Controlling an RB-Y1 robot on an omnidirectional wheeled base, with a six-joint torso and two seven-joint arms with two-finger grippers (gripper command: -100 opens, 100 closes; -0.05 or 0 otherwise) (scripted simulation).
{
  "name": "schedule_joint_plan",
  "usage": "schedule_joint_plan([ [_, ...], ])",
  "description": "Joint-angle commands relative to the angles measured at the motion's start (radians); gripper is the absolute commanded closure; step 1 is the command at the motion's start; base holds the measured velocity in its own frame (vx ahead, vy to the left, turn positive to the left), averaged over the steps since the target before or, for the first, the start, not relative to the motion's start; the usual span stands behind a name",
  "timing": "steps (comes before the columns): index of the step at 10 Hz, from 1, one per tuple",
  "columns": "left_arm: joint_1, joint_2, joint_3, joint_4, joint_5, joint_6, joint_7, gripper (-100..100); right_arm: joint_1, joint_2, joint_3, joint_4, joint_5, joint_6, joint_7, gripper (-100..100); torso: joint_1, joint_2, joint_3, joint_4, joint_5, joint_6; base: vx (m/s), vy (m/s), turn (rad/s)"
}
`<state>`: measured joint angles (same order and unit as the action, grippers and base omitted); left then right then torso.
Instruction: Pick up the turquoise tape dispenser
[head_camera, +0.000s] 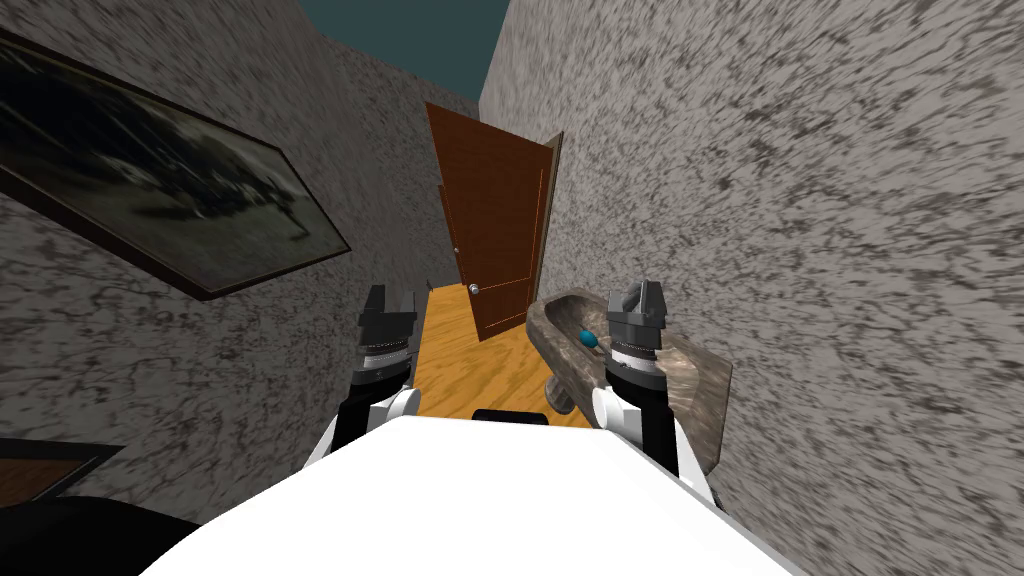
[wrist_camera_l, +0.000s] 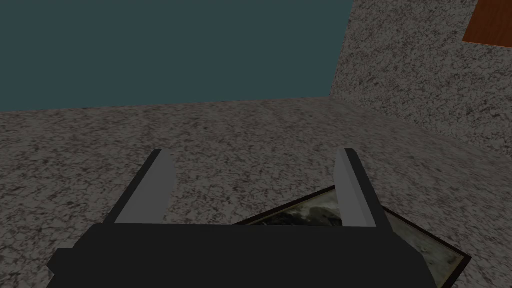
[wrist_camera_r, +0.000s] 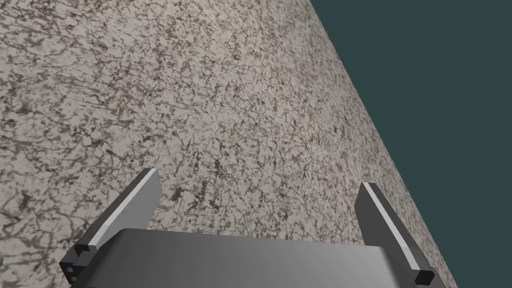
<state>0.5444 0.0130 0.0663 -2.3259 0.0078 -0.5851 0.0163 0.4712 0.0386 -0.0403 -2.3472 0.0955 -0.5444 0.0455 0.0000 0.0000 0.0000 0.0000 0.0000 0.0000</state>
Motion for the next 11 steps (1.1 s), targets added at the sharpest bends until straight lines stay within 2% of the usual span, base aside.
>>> schedule_joint_plan([
  [1,0.0,0.0,0.0,0.0,0.0,0.0,0.0,0,0.004,-0.042,-0.002,0.008,-0.002,0.0,-0.003,-100,0.0,0.0,0.0,0.0,0.0,0.0,0.02,-0.021,-0.019],
  [4,0.0,0.0,0.0,0.0,0.0,0.0,0.0,0,0.018,-0.131,-0.008,0.037,-0.01,-0.003,-0.016,-100,-0.004,-0.003,-0.002,-0.001,-0.001,0.0,0.055,-0.048,-0.025],
  [5,0.0,0.0,0.0,0.0,0.0,0.0,0.0,0,0.018,-0.141,-0.008,0.037,-0.01,-0.003,-0.016,-100,-0.004,-0.004,-0.002,-0.001,-0.001,0.0,0.056,-0.036,-0.008],
  [10,0.0,0.0,0.0,0.0,0.0,0.0,0.0,0,0.06,-0.303,-0.022,0.11,-0.025,-0.018,-0.045,-100,-0.004,-0.006,-0.003,-0.001,-0.001,0.0,0.076,-0.042,-0.02],
  [11,0.0,0.0,0.0,0.0,0.0,0.0,0.0,0,0.06,-0.318,-0.022,0.11,-0.025,-0.018,-0.045,-100,-0.003,-0.006,-0.003,-0.001,-0.001,0.0,0.051,-0.019,-0.005],
])
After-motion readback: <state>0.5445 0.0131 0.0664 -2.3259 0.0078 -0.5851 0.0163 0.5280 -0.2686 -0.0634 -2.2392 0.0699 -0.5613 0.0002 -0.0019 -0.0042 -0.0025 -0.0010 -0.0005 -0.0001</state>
